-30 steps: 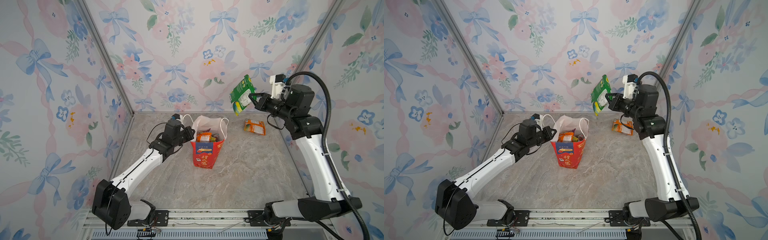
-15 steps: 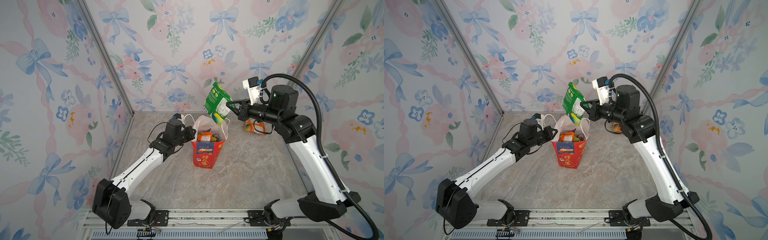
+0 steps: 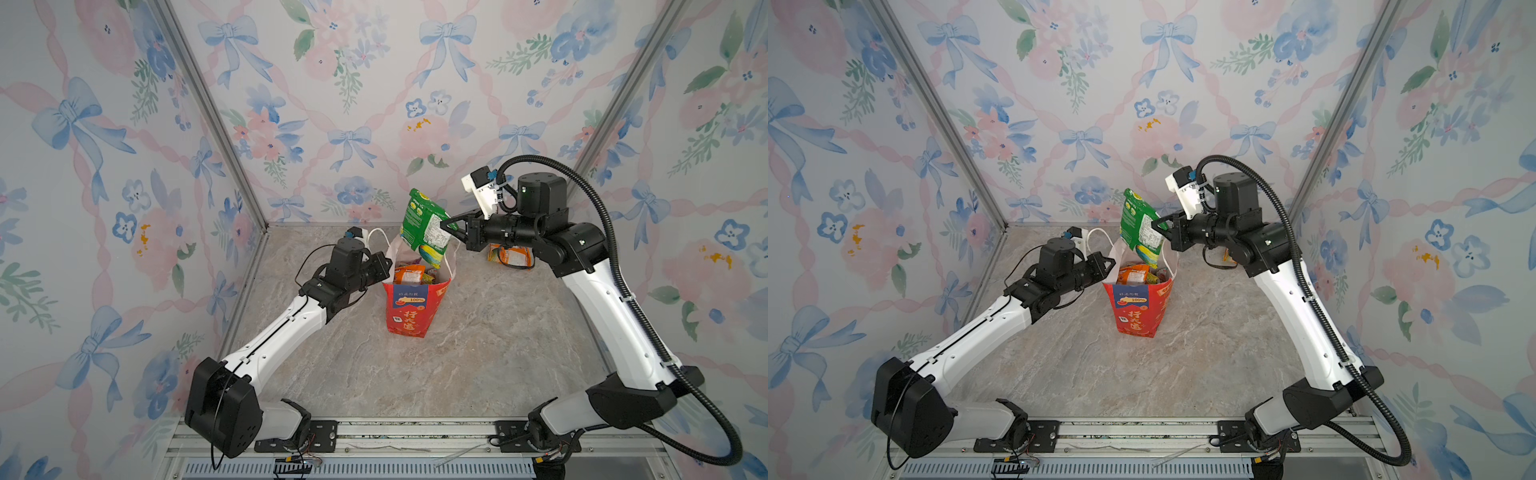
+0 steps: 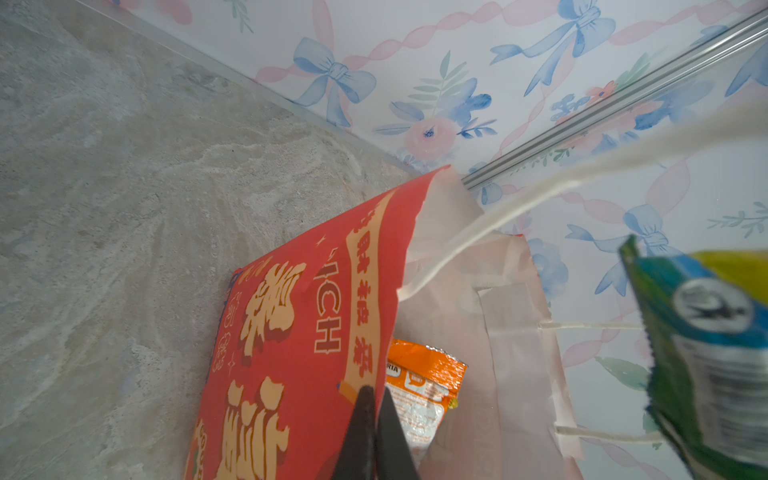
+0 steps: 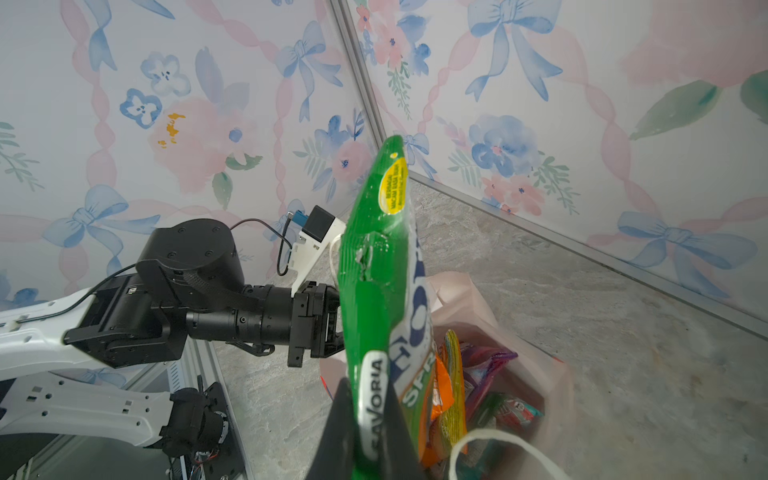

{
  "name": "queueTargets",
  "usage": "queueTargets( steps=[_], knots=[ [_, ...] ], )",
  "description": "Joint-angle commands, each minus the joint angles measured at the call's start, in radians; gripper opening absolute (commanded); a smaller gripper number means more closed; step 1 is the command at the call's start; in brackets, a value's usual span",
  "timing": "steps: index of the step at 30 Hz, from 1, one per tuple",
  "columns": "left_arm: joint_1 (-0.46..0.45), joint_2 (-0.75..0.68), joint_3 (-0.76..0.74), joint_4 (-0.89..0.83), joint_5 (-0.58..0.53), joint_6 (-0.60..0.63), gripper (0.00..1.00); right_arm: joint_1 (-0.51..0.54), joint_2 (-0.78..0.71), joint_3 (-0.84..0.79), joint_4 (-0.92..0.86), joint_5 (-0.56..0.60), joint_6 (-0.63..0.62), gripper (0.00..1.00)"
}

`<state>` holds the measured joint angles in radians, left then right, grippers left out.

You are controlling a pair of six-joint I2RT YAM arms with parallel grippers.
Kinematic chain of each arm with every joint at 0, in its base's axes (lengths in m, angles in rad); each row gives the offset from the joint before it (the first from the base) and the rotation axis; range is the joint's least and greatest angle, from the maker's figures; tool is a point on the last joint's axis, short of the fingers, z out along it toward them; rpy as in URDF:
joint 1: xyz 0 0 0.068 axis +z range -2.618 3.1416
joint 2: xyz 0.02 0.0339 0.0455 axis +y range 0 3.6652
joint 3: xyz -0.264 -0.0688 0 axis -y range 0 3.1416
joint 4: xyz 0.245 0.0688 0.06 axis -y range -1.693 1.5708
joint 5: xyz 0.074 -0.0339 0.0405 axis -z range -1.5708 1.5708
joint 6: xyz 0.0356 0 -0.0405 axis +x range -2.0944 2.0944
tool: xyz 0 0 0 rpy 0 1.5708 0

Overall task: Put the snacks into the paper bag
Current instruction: 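Carry the green packet with the right gripper over the bag opening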

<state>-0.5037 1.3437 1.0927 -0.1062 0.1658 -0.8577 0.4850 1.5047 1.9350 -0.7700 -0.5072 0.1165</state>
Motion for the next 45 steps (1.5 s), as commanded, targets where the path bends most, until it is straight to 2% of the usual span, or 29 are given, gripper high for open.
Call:
queueTargets(
  steps=[1,8,15,31,39,45],
  knots=[
    [-0.008,-0.020,0.014,0.034,0.027,0.011,0.00,0.013,0.012,-0.006,-0.010,-0.031,-0.042,0.00],
    [-0.008,-0.025,0.009,0.035,0.021,0.011,0.00,0.036,0.038,-0.037,-0.070,0.010,-0.092,0.00],
    [-0.008,-0.025,0.009,0.035,0.020,0.010,0.00,0.048,0.043,-0.094,-0.079,-0.001,-0.121,0.00],
    [-0.007,-0.019,0.014,0.035,0.022,0.009,0.00,0.087,0.081,-0.114,-0.161,-0.026,-0.156,0.00],
    [-0.007,-0.022,0.016,0.034,0.023,0.011,0.00,0.087,0.097,-0.106,-0.164,0.055,-0.154,0.00],
    [-0.007,-0.023,0.013,0.036,0.021,0.010,0.00,0.084,0.123,-0.073,-0.184,0.059,-0.151,0.00]
  ],
)
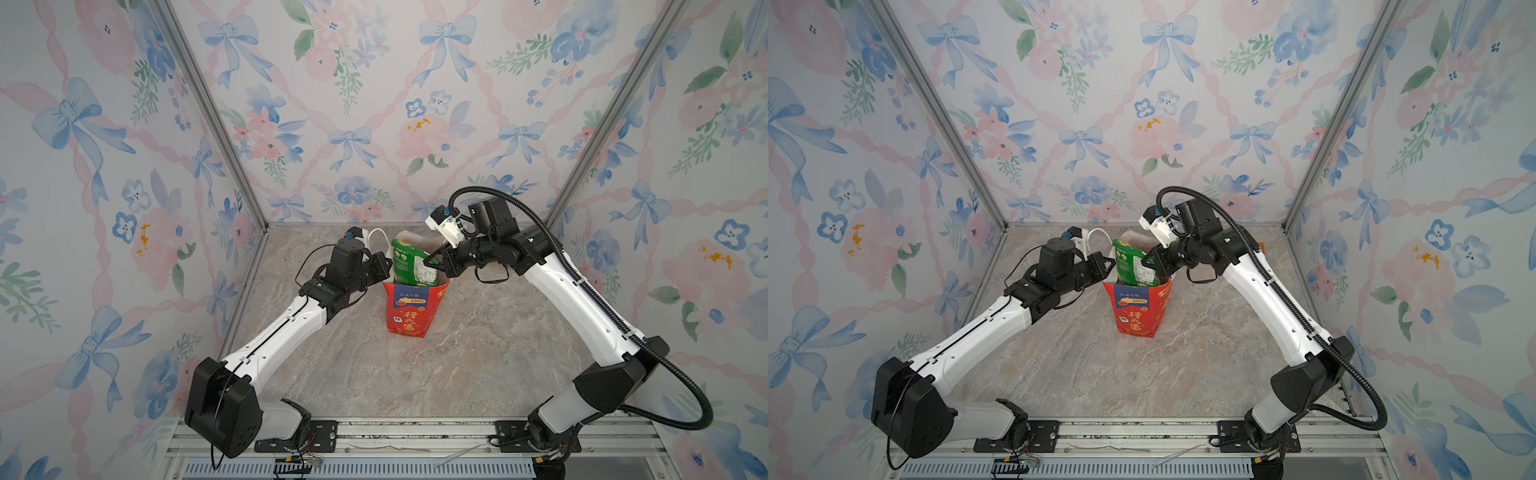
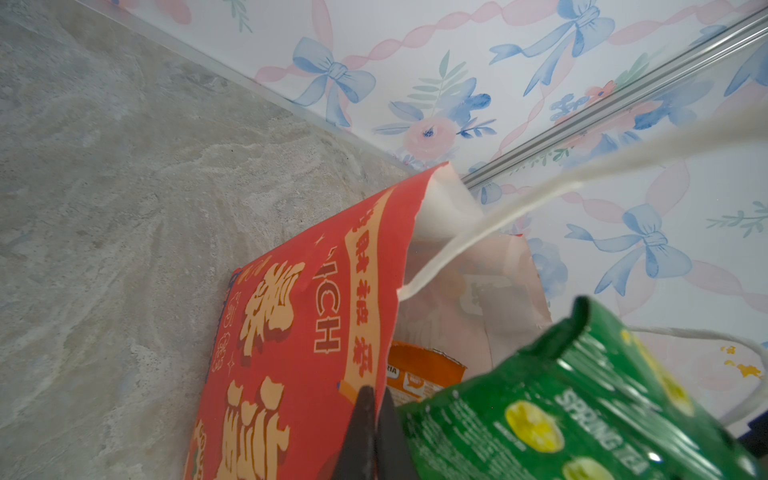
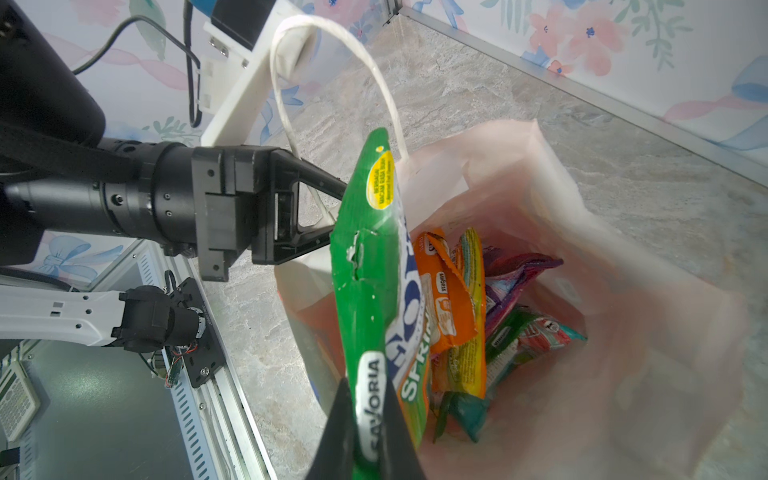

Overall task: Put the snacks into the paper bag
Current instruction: 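Carry the green packet with the right gripper over the bag opening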

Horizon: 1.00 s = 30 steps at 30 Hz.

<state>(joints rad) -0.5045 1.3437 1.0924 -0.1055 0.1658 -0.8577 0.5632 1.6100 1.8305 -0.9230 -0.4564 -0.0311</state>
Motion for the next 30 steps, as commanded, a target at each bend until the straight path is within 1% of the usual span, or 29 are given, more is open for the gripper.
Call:
queueTargets(
  steps=[1,18,24,30],
  knots=[
    [-0.008,-0.023,0.014,0.034,0.021,0.010,0.00,0.006,0.022,0.035,-0.036,0.010,-0.001,0.00],
    [-0.004,-0.023,0.009,0.033,0.019,0.013,0.00,0.004,0.027,0.028,-0.056,0.030,0.000,0.00],
    [-0.003,-0.027,0.007,0.035,0.019,0.013,0.00,0.004,0.029,0.033,-0.054,0.039,0.008,0.03],
    [-0.002,-0.033,-0.001,0.034,0.016,0.012,0.00,0.003,0.039,0.065,-0.067,0.051,0.012,0.04]
  ],
)
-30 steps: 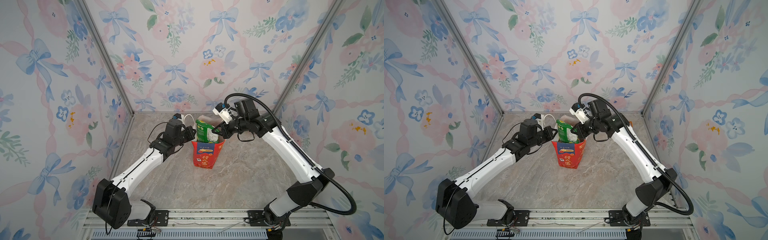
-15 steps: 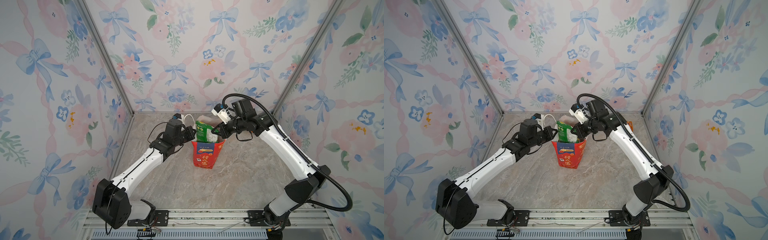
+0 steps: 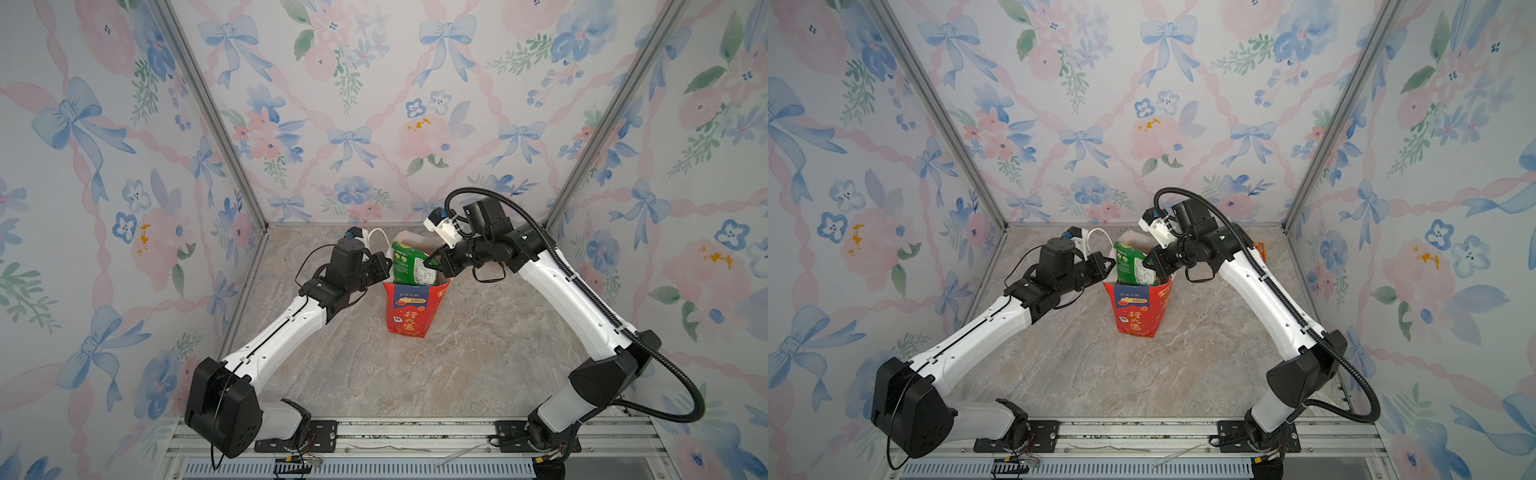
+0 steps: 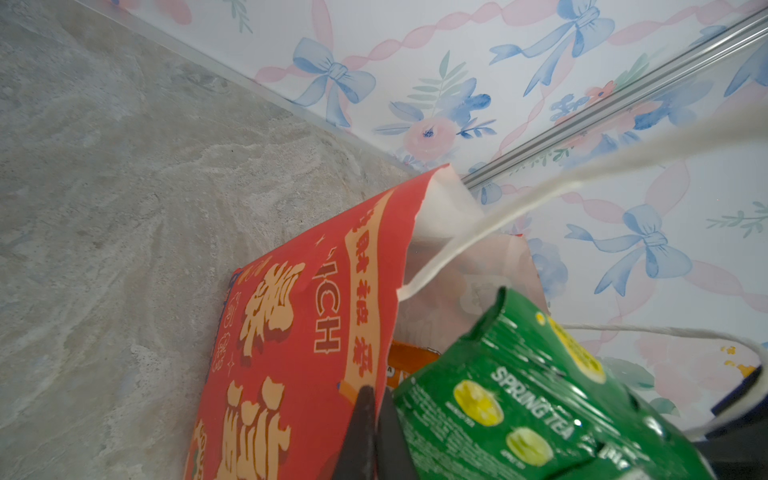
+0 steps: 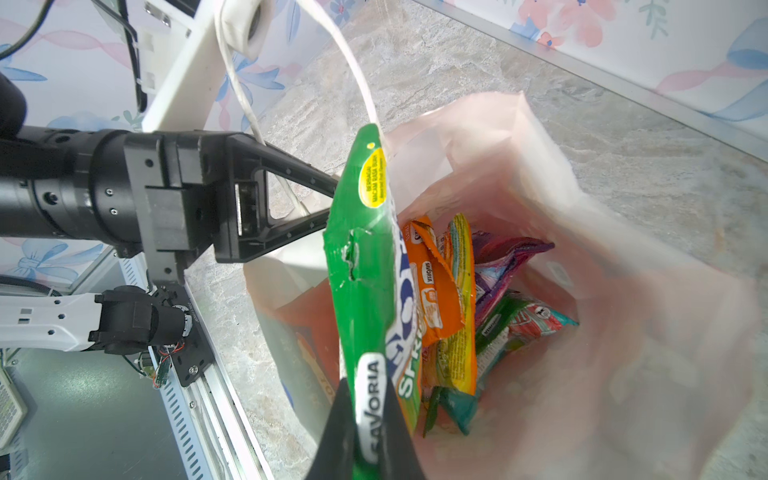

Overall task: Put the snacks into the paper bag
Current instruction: 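Carry the green packet with the right gripper over the bag opening, then lower the green packet into the bag and open the right gripper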

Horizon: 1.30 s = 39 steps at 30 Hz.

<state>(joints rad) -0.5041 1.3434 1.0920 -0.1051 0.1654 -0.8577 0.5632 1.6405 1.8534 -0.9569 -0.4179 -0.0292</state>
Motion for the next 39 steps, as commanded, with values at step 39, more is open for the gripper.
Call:
queueTargets(
  steps=[39],
  knots=[
    [0.007,-0.043,-0.015,0.042,0.022,0.009,0.00,-0.005,0.019,0.092,-0.054,0.170,0.042,0.18]
  ],
)
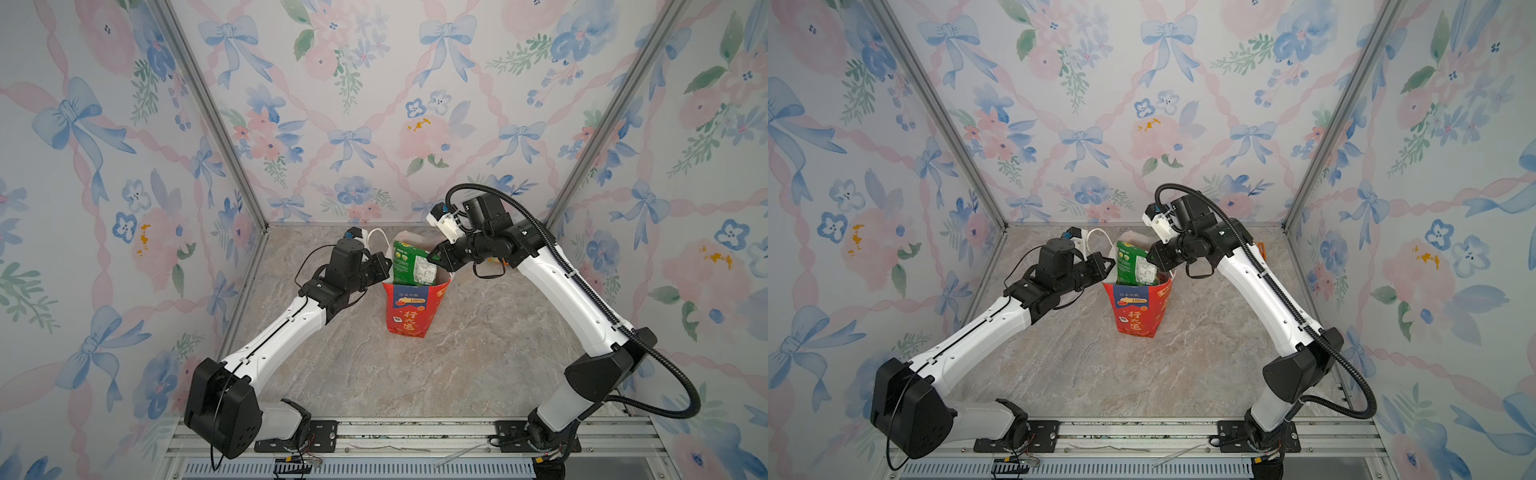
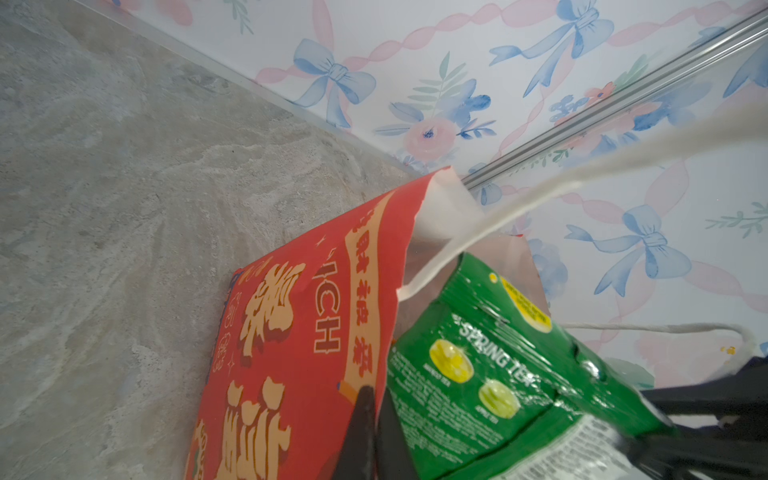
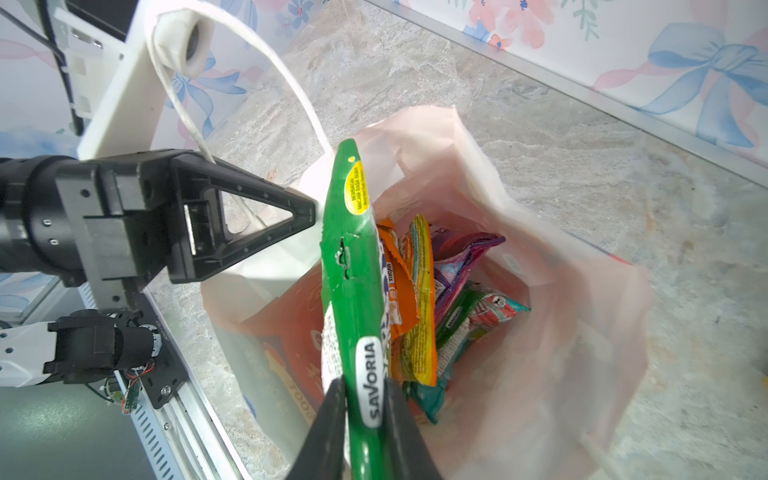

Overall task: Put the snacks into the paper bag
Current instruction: 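Lower the green packet into the bag and open the right gripper, then move the open right gripper away from the bag toward the orange packet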

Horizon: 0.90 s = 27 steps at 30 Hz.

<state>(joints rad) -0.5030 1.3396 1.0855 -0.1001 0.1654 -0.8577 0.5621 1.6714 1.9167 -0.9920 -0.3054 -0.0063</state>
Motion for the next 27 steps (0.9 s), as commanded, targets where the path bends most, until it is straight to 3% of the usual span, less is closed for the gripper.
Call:
queueTargets(
  steps=[1,7,10,19,27],
  knots=[
    [0.005,-0.039,-0.008,0.037,0.023,0.009,0.00,-0.002,-0.012,0.029,-0.017,0.074,0.020,0.19],
    [0.006,-0.040,-0.004,0.038,0.021,0.007,0.00,0.004,-0.076,0.023,0.015,0.113,0.019,0.22],
    [0.005,-0.036,0.000,0.037,0.024,0.007,0.00,0.004,-0.099,0.022,0.029,0.115,0.017,0.29],
    [0.005,-0.024,0.010,0.040,0.033,0.005,0.00,0.005,-0.154,0.030,0.056,0.093,0.029,0.32],
    [0.005,-0.026,0.018,0.041,0.033,0.006,0.00,-0.055,-0.241,0.011,0.076,0.070,0.053,0.47]
  ],
)
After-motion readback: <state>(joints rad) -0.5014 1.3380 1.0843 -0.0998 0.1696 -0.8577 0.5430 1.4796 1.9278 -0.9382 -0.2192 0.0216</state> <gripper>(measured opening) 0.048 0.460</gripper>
